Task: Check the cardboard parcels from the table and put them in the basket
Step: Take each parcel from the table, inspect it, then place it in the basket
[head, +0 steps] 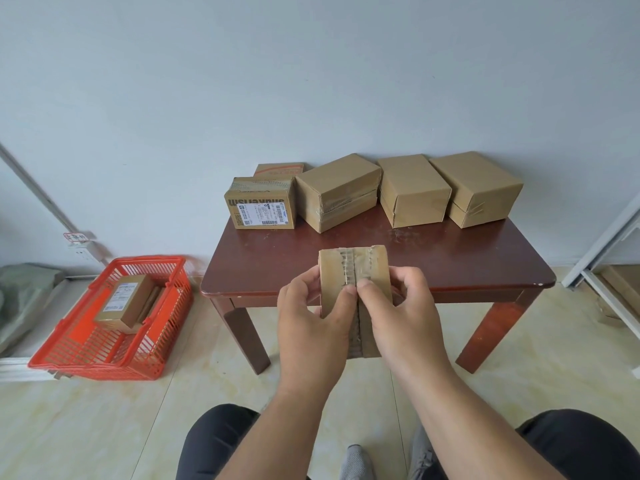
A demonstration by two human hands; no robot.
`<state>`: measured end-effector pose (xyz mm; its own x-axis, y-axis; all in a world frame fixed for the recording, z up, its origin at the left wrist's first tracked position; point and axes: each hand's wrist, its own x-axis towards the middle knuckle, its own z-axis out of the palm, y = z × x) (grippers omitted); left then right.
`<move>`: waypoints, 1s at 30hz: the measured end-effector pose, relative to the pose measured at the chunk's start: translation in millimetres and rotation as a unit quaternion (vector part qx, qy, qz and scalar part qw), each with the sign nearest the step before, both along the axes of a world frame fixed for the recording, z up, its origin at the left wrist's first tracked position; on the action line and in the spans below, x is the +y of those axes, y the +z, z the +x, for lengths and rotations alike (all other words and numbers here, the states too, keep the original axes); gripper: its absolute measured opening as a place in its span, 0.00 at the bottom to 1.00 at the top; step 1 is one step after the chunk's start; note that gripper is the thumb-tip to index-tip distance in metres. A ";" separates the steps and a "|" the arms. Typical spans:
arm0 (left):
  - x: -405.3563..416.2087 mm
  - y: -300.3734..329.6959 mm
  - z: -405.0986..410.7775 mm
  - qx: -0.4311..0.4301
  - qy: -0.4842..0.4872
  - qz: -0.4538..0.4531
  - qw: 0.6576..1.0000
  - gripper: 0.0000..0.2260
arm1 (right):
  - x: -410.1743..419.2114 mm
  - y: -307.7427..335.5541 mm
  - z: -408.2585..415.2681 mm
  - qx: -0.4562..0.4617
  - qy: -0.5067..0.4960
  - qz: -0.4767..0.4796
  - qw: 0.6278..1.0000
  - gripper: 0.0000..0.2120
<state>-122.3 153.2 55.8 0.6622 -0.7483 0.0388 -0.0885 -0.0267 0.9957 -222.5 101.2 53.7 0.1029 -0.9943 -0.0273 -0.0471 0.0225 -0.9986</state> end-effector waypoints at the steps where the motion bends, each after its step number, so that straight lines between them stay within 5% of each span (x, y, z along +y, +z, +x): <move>1: 0.5 0.1 -0.9 -0.002 -0.003 0.002 1.000 0.17 | -1.1 0.7 0.6 0.003 -0.003 0.001 1.000 0.10; 9: -1.4 11.4 2.8 0.042 0.003 -0.019 0.999 0.10 | 6.4 1.1 -2.4 0.027 0.022 -0.026 0.999 0.13; 21: 0.8 12.6 -4.7 -0.007 -0.040 -0.025 0.999 0.15 | -2.9 12.1 -3.0 0.048 0.004 -0.048 0.998 0.14; 27: 0.0 11.8 -2.5 0.017 -0.017 -0.017 1.000 0.14 | 5.9 8.8 -2.4 0.053 0.010 -0.061 0.997 0.28; 30: 1.0 15.4 -2.1 0.050 -0.012 -0.012 0.999 0.12 | 6.5 5.2 -4.3 0.046 0.021 -0.056 0.997 0.21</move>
